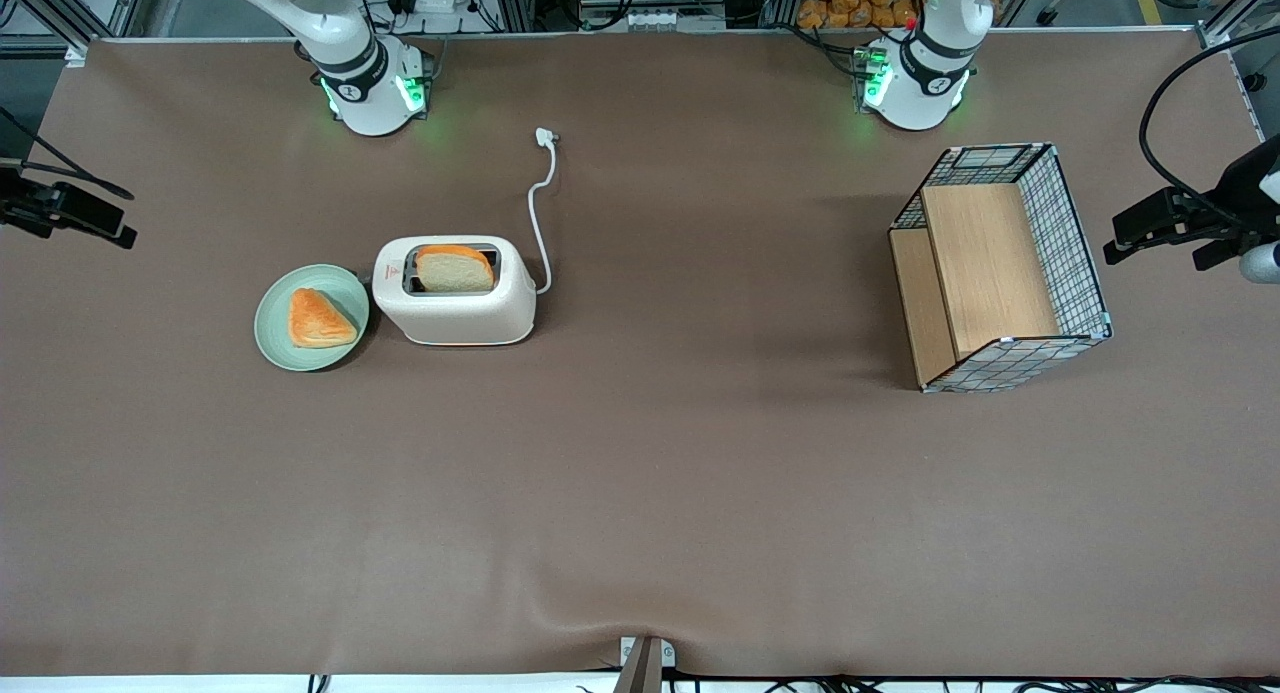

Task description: Press toaster button with right arm

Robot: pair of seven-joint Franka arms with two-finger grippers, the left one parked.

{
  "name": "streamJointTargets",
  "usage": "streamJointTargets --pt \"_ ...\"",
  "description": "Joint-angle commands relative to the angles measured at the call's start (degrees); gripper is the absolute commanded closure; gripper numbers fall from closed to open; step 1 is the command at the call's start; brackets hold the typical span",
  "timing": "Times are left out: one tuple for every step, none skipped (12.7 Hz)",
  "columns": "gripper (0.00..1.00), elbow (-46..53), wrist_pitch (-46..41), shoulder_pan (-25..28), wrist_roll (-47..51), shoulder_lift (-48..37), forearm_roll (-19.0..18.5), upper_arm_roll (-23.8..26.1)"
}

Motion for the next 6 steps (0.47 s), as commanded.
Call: streamJointTargets --pt "0.00 1.5 -1.2 0.3 0.3 0.2 -1.2 0.8" --pt "0.00 1.4 -0.9 0.2 -0.7 0.2 -1.1 0.8" --pt "0.00 1.3 -0.7 0.1 -0.9 0.3 -1.0 0.7" --pt "0.00 1.3 -0.7 0.0 -1.0 0.3 -0.9 0.7" --pt "0.00 1.3 -0.6 0.1 -1.0 0.3 -0.9 0.7" --pt "0.00 1.3 -0.5 0.1 -1.0 0.3 -0.9 0.7"
